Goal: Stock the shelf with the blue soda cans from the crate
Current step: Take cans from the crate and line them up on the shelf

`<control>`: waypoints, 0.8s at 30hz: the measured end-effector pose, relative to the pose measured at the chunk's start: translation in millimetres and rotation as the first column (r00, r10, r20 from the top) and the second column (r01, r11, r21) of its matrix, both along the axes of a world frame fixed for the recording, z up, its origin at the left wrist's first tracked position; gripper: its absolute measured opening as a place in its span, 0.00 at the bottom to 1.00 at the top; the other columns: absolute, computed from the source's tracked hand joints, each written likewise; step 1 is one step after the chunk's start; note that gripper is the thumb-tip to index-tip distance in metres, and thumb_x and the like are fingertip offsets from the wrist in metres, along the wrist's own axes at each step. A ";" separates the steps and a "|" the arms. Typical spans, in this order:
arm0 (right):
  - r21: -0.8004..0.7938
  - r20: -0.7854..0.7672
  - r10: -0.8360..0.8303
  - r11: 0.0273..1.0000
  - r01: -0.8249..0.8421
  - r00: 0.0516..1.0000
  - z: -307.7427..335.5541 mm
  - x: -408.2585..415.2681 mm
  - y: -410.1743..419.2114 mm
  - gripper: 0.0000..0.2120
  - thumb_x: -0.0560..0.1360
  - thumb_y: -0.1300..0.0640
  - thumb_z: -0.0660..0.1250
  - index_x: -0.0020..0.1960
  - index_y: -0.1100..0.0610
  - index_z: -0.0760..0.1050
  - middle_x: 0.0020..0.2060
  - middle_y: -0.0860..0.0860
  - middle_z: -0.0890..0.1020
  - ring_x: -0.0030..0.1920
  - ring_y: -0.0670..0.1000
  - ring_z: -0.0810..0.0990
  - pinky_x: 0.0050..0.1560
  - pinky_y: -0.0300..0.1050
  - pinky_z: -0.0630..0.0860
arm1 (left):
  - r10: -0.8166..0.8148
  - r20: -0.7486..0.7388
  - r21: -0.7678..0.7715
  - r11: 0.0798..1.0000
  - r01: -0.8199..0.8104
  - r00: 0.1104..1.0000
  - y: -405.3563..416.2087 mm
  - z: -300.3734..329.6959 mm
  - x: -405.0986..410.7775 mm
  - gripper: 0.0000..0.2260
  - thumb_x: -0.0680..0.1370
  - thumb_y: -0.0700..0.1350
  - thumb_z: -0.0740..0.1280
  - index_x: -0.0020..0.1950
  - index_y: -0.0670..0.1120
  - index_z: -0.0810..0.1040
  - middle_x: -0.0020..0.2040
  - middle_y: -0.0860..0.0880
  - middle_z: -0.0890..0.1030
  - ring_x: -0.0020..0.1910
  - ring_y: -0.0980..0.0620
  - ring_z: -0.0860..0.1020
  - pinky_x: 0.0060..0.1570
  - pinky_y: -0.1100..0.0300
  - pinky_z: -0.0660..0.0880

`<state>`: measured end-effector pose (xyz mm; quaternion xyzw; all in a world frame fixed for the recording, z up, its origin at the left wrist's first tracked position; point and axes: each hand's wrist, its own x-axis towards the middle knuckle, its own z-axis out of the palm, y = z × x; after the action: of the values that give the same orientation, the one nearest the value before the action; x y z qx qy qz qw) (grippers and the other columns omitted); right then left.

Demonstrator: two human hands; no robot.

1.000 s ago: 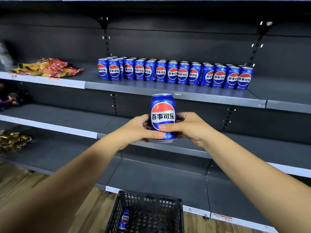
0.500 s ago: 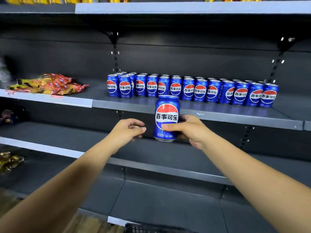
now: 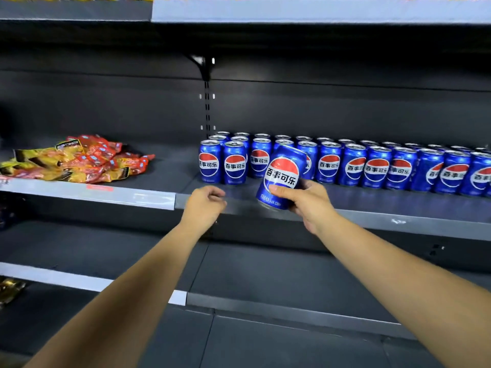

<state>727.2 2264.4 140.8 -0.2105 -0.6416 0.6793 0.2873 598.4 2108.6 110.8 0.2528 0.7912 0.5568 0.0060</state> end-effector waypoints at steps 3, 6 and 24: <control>0.070 0.008 -0.122 0.990 0.121 0.993 -4.2 -31.6 6.5 0.18 0.63 0.63 0.79 0.50 0.57 0.77 0.48 0.53 0.83 0.49 0.51 0.81 0.49 0.44 0.77 | 0.168 -0.135 0.025 0.986 -0.167 0.976 3.7 2.8 -29.1 0.10 0.73 0.32 0.63 0.51 0.39 0.81 0.46 0.45 0.82 0.45 0.48 0.78 0.42 0.69 0.68; 0.171 0.050 -0.209 0.965 0.198 0.977 -9.7 -55.7 17.7 0.21 0.60 0.62 0.80 0.49 0.57 0.77 0.49 0.54 0.83 0.50 0.52 0.82 0.54 0.48 0.78 | 0.259 -0.125 0.090 0.964 -0.249 0.958 8.9 3.7 -55.6 0.13 0.72 0.31 0.62 0.54 0.39 0.79 0.52 0.42 0.80 0.50 0.47 0.77 0.47 0.66 0.68; 0.338 0.231 -0.214 0.932 0.128 0.949 -28.3 -145.1 56.0 0.34 0.57 0.59 0.82 0.56 0.53 0.66 0.55 0.49 0.79 0.57 0.51 0.78 0.63 0.53 0.73 | 0.020 0.068 -0.080 0.997 -0.015 0.997 48.2 -13.2 -161.0 0.28 0.68 0.41 0.76 0.65 0.43 0.70 0.62 0.45 0.76 0.61 0.44 0.75 0.61 0.48 0.72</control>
<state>582.1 2320.4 112.5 -0.3053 -0.7544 0.5046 0.2882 437.4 2156.8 97.6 0.2260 0.8141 0.5336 0.0385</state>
